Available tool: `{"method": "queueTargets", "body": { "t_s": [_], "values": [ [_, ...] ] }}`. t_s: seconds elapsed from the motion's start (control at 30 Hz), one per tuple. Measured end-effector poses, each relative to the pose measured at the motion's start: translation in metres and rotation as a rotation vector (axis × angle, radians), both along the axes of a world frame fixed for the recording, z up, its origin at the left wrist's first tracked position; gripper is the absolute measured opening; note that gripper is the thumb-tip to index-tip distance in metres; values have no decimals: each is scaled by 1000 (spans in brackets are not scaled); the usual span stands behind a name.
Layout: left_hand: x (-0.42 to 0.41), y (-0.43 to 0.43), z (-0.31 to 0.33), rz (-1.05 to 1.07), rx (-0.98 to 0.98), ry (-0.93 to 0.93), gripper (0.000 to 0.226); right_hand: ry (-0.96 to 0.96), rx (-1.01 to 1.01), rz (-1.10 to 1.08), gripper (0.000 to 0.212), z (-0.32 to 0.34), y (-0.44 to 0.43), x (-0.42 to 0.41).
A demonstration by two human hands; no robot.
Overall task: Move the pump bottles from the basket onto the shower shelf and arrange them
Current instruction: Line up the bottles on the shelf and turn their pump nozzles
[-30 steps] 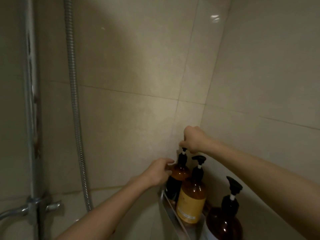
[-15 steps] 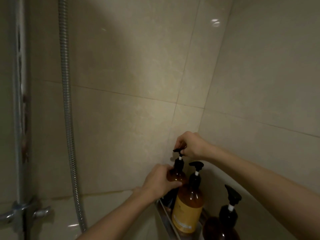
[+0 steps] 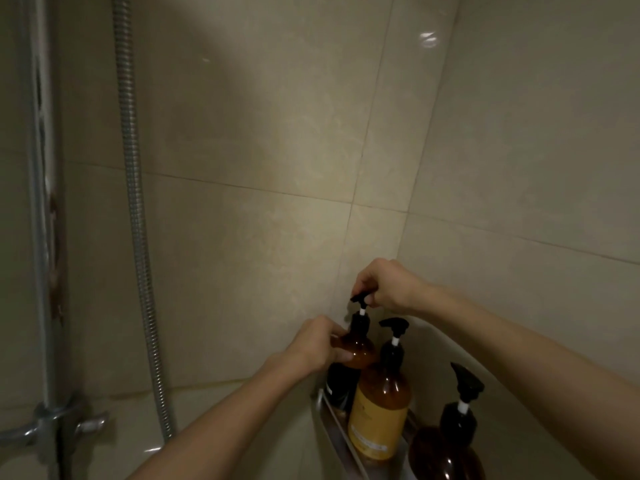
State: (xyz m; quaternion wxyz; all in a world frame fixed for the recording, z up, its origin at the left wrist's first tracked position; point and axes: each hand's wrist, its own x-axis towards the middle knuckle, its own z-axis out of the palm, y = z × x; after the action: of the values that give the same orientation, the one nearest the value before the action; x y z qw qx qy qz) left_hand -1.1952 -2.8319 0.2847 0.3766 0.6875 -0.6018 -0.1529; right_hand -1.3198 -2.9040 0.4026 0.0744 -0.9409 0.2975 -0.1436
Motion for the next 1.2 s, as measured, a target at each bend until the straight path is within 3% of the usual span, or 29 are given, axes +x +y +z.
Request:
{"method": "queueTargets", "body": {
  "t_s": [0.23,0.53,0.73,0.93,1.13,1.2],
  "values": [
    [4,-1,-5,-18,-28,5,28,3,-12,0,23,-3,-1,1],
    [-7,7,-8,95,-119,29,37,-12,0,7,24,-4,-1,-3],
    [2,9,6,-108,-17,-43,27,-18,23,47,25,-3,2,-7],
    [-1,5,8,-70,-40,-52,21,-28,1,19,21,-2,0,-7],
    [-2,4,10,-7,-47,-65,45,-20,1,3,21,-4,-1,-7],
    [-1,3,10,-65,-31,-23,42,-33,6,3,21,-5,-3,-7]
  ]
}}
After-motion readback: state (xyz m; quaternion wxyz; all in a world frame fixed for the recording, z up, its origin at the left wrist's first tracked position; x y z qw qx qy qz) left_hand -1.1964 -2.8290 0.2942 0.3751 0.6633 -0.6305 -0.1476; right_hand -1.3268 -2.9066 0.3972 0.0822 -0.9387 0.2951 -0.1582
